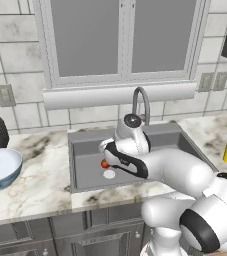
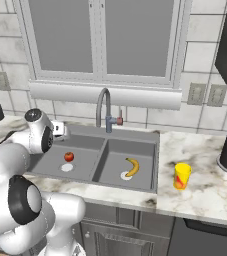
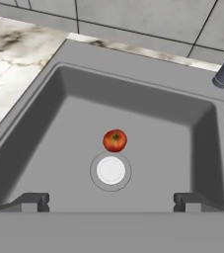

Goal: Remove the banana and apple from the sink. Then move the bowl and cup from the counter to the sink for washing.

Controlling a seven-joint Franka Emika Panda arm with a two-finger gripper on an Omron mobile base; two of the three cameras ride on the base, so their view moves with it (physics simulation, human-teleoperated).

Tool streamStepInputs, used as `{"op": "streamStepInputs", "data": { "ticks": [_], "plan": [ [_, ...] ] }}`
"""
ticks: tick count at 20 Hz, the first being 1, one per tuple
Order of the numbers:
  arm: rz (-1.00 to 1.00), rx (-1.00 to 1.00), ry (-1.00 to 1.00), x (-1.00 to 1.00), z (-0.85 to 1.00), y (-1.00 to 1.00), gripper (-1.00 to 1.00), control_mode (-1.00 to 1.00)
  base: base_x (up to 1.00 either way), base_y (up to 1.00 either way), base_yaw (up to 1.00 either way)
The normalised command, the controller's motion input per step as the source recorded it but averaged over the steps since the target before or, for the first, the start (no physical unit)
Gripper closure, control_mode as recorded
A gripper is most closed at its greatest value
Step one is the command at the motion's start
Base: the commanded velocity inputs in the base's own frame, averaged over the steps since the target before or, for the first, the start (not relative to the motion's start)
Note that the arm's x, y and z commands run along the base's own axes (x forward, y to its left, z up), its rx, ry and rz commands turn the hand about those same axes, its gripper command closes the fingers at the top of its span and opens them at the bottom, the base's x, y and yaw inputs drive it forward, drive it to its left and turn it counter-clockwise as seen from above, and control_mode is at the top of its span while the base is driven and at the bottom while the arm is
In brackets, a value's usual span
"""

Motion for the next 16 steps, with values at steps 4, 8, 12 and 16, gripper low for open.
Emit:
{"op": "streamStepInputs", "data": {
  "ticks": [4,8,12,16],
  "plan": [
    [0.0,0.0,0.0,0.03,-0.12,0.0,-1.0,-1.0,0.0,0.0,0.0],
    [0.0,0.0,0.0,0.03,-0.13,0.0,-1.0,-1.0,0.0,0.0,0.0],
    [0.0,0.0,0.01,0.03,-0.13,0.0,-1.0,-1.0,0.0,0.0,0.0],
    [0.0,0.0,0.01,0.04,-0.14,0.0,-1.0,-1.0,0.0,0.0,0.0]
  ]
}}
